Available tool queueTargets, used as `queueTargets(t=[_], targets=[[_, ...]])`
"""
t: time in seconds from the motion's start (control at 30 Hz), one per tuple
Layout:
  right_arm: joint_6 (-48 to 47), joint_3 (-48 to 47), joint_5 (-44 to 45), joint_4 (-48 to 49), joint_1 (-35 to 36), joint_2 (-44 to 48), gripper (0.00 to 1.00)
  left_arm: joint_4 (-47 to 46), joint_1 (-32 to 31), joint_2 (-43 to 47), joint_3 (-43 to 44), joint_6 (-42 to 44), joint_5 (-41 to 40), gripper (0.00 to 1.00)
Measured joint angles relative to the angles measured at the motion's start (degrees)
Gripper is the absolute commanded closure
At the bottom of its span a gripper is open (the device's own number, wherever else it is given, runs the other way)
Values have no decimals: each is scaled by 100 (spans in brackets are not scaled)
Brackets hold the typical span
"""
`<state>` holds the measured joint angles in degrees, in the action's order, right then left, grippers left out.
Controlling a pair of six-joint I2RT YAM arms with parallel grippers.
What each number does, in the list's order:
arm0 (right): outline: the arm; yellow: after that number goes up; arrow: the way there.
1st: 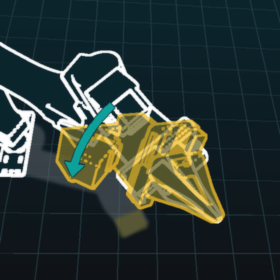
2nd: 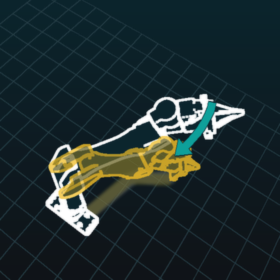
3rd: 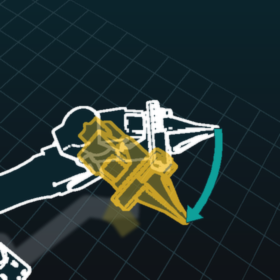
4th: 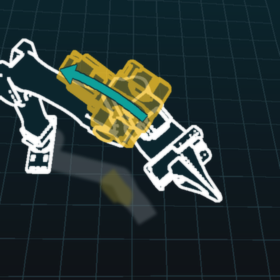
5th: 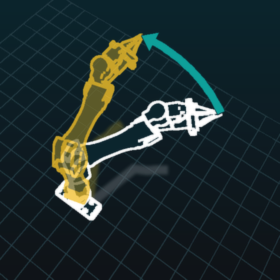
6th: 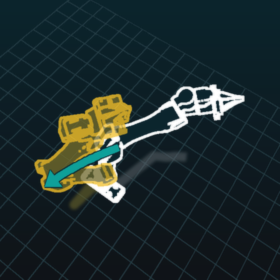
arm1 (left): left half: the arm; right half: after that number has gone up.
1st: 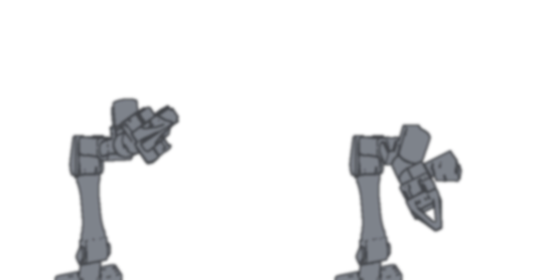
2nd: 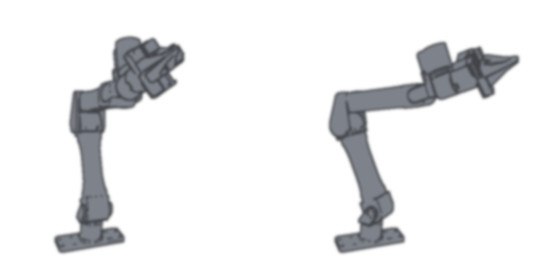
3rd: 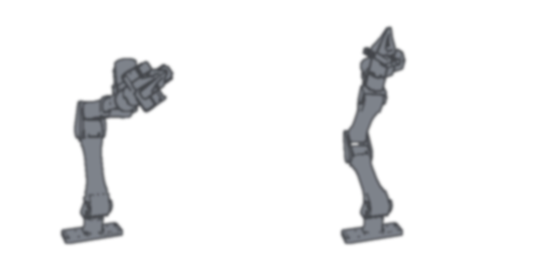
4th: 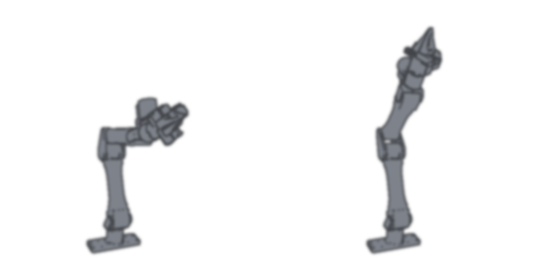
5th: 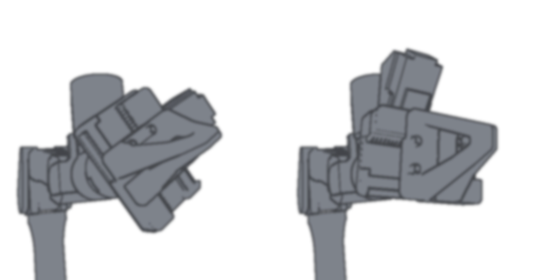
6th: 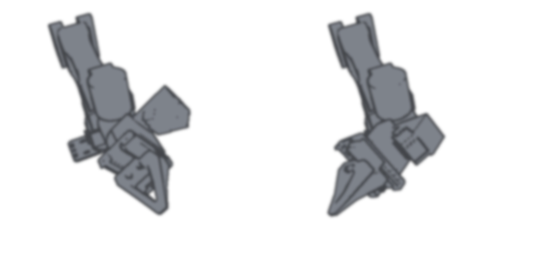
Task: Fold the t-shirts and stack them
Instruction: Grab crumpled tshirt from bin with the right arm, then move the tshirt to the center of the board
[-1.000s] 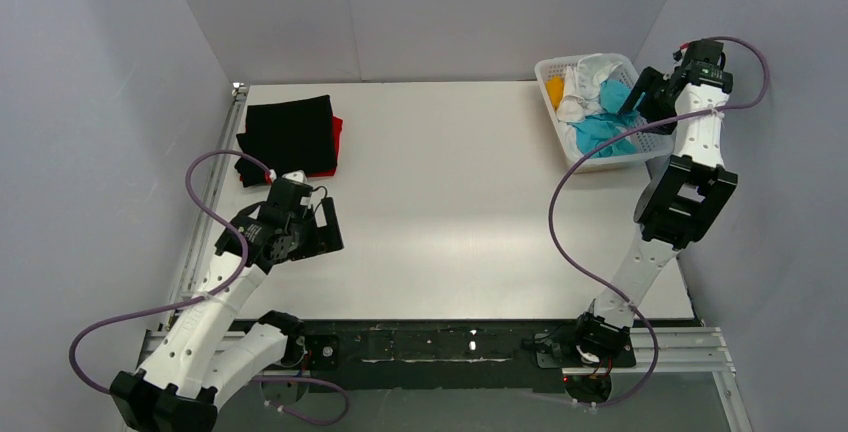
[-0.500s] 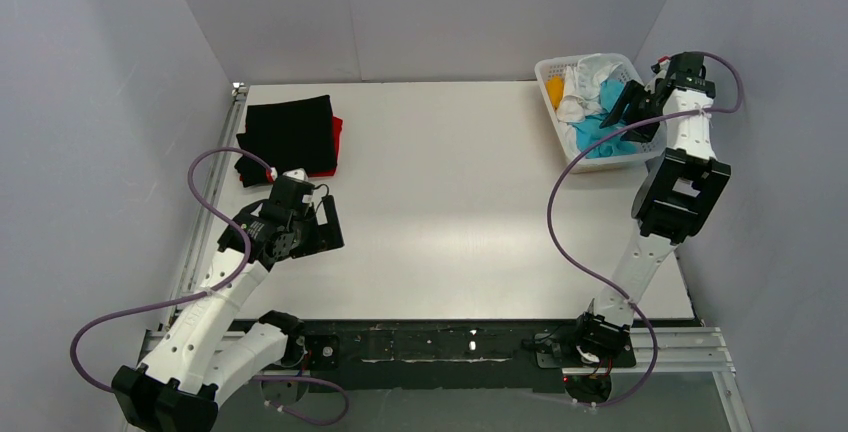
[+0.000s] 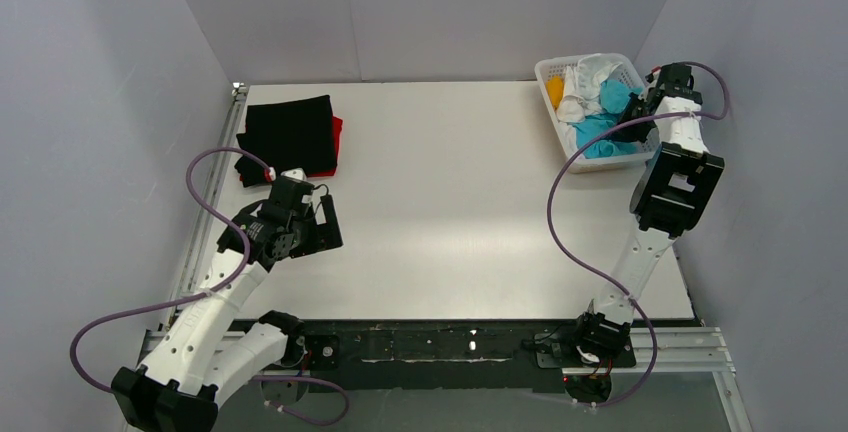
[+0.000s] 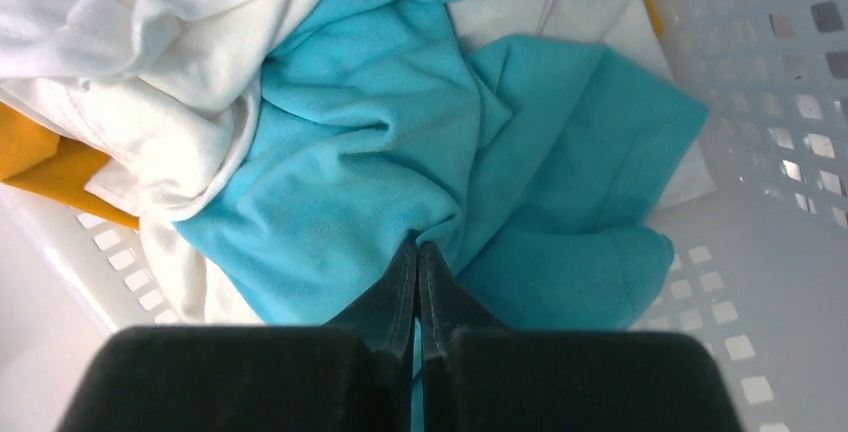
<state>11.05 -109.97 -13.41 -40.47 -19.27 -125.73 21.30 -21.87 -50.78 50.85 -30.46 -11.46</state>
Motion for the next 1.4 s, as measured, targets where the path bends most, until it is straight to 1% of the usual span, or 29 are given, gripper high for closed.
queueTargets(t=[0.13, 0.23, 0.33, 0.47, 0.57, 0.7, 0.83, 0.97, 1.13, 1.3, 1.4], targets=[[103, 2, -83, 76, 13, 59, 99, 0, 0, 63, 0, 2, -2, 2], [149, 37, -149, 85, 42, 348, 99, 2, 0, 142, 0, 0, -2, 2], [212, 153, -168, 155, 96, 1016, 99, 2, 0, 223, 0, -2, 0, 2], [227, 393, -164, 413, 199, 2168, 99, 4, 0, 348, 0, -4, 0, 2], [221, 402, -212, 474, 243, 2726, 99, 17, 0, 433, 0, -4, 0, 2], [127, 387, -149, 461, 396, 3156, 99, 26, 0, 525, 0, -2, 0, 2], [17, 13, -35, 411, 831, 3320, 99, 33, 0, 603, 0, -22, 0, 2], [-79, -796, 4, 472, 1401, 3469, 99, 70, 0, 719, 0, -44, 4, 2], [-7, -1458, -160, 761, 1989, 3987, 99, 166, 0, 929, 0, -92, 2, 2], [199, -1687, -533, 1259, 2682, 4457, 99, 240, 0, 1154, -2, -157, 0, 2], [400, -1779, -846, 1547, 2966, 4527, 99, 308, 0, 1259, -2, -186, -4, 2]])
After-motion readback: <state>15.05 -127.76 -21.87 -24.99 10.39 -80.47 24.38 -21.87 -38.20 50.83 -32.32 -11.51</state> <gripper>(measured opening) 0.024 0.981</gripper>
